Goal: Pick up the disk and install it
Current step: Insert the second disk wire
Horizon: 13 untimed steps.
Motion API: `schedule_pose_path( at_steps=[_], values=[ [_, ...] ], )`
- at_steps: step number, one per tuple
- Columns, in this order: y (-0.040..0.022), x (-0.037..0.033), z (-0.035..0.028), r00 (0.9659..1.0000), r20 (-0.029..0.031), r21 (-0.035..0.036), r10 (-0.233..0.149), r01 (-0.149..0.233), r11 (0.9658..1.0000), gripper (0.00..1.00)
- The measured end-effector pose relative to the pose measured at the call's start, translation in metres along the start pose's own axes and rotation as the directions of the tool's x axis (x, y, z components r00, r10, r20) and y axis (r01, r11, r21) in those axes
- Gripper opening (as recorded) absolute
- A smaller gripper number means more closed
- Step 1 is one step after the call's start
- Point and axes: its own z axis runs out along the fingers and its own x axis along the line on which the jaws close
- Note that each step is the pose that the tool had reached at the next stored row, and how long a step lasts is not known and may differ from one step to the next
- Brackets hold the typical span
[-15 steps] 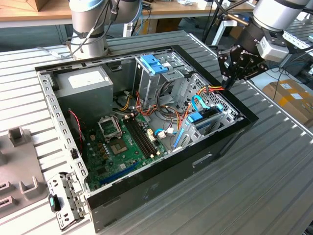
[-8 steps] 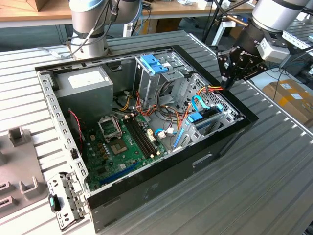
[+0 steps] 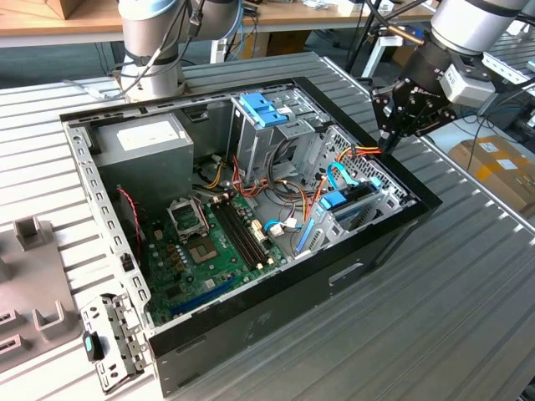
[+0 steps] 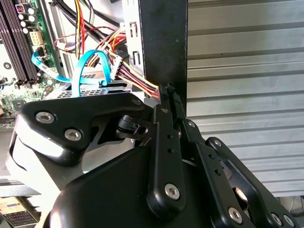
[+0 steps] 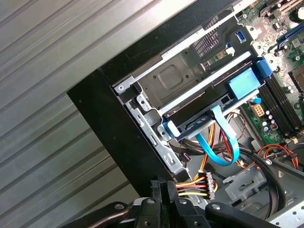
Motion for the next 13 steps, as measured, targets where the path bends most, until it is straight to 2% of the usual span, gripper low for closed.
schedule_pose_path(
  at_steps=[7, 11, 13],
  values=[
    [0.0, 0.0, -0.0002, 1.0, 0.0002, 0.0002, 0.0, 0.0, 1.0, 0.16],
    [-0.0003, 0.0, -0.005, 1.0, 0.0001, 0.0001, 0.0, 0.0, 1.0, 0.16],
    [-0.0004, 0.0, -0.0052, 1.0, 0.0003, 0.0003, 0.0, 0.0, 1.0, 0.16]
  ],
)
